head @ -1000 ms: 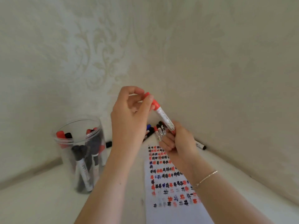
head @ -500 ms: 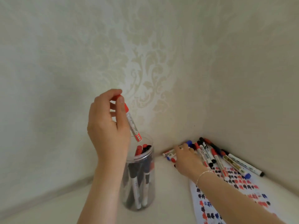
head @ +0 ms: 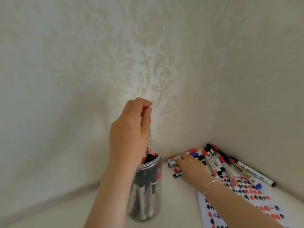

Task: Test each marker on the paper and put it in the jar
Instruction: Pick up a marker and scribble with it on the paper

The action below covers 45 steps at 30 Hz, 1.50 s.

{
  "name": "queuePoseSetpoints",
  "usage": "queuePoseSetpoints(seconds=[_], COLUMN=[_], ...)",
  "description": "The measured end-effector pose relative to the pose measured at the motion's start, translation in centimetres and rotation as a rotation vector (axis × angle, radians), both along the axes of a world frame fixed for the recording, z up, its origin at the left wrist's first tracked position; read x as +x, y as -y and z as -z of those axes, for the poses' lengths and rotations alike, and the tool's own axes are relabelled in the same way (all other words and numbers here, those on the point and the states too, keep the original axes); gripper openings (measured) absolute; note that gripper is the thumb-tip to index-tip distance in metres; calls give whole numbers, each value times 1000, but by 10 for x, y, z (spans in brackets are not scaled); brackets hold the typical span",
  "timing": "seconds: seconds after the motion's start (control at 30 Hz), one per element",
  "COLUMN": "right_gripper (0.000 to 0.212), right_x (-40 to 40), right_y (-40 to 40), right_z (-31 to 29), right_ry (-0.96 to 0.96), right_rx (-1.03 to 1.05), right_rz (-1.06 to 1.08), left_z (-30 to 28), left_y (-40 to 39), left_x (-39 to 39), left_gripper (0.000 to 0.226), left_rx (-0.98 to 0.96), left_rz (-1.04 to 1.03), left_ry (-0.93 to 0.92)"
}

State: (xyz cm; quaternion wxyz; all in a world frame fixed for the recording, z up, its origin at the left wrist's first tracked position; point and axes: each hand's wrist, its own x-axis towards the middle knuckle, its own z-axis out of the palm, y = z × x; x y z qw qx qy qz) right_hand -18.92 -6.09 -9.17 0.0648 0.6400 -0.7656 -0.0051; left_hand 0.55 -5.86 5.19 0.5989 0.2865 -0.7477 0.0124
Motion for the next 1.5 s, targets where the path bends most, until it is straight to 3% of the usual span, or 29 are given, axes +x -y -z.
queuePoseSetpoints(seconds=[0.13,0.37,0.5,0.6,0.7,0.8,0.87,0.93,1.03,1.1,1.13,1.23,1.3,1.37,1.5], right_gripper=[34,30,32,32,17,18,13,9,6,8,10,18,21,21,22], right_x=[0,-5,-7,-5,-5,4,11,12,6,2,1,0,-2,-8,-19], right_y=[1,5,6,5,3,-15,-27,-33,-41,-51,-57,-75,-87,-102,-132], right_z=[-2,-3,-2,-2,-4,-29,-50,-66,-84,-94,-97,-100,-95,-87,-70], right_ry=[-48,-102,-127,-40,351,845,1122,1409,2003,2287,2357,2412,2354,2249,1917], right_rx=[33,72,53,-95,-448,-664,-740,-797,-837,-805,-784,-813,-856,-821,-612], right_rz=[-20,-62,-98,-125,-211,-196,-151,-80,-14,-34,-58,-105,-41,34,156], left_z=[2,9,9,7,6,7,2,-2,-2,9,17,49,63,72,83], left_y=[2,12,13,9,12,12,6,-6,-37,-58,-66,-72,-73,-75,-81], left_x=[-4,-4,2,2,-1,-1,-1,-4,-21,-38,-48,-72,-83,-90,-101], left_gripper=[21,7,5,4,19,29,23,19,17,19,28,42,39,33,30], left_rx=[-30,503,627,690,694,682,586,375,56,40,126,474,646,668,627], left_rz=[7,13,-71,-112,-170,-197,-258,-299,-38,105,111,142,369,487,519], left_ry=[50,344,551,630,737,730,672,479,145,214,315,578,530,522,554])
